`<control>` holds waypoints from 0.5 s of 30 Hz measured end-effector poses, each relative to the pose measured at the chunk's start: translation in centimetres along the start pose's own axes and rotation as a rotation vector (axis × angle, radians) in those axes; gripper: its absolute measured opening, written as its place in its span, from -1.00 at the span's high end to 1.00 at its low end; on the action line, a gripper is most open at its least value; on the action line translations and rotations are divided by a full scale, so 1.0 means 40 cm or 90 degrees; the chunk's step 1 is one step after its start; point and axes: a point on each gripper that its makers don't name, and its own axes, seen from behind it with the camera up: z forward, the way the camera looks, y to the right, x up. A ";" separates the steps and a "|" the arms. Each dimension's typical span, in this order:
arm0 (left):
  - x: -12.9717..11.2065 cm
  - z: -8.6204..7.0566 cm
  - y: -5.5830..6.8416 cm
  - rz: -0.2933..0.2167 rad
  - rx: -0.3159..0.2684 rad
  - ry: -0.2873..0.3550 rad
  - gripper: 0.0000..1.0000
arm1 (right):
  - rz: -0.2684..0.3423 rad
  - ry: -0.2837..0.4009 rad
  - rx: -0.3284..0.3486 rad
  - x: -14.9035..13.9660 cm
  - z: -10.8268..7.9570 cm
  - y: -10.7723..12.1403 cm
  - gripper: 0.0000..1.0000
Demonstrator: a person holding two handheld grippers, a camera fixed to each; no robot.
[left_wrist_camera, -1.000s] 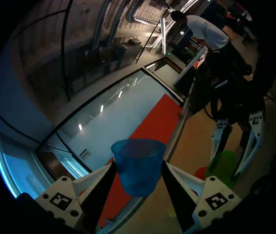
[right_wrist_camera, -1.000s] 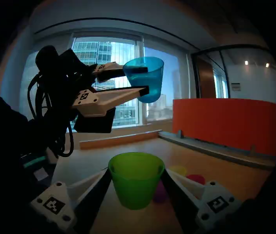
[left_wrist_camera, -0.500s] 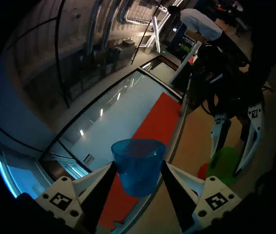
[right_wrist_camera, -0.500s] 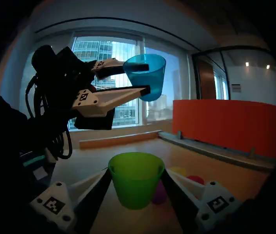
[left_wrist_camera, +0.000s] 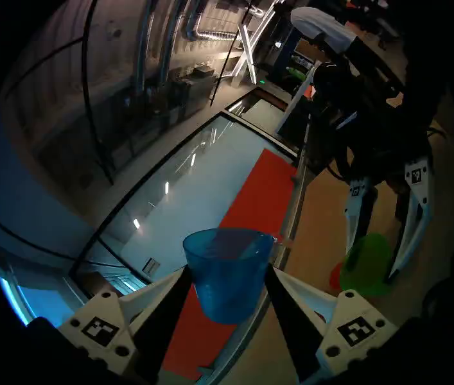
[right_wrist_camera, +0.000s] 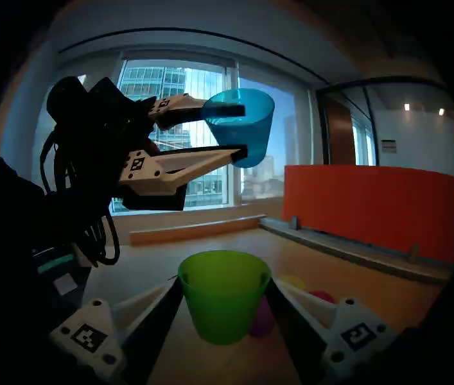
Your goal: Pour water
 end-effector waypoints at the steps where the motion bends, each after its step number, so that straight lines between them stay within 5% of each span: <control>1: 0.001 0.000 0.000 0.001 0.000 0.000 -0.61 | 0.000 0.000 0.000 0.000 0.000 0.001 -0.81; 15: 0.002 0.000 -0.001 0.023 -0.002 -0.003 -0.61 | 0.000 0.002 -0.001 0.003 -0.002 -0.001 -0.80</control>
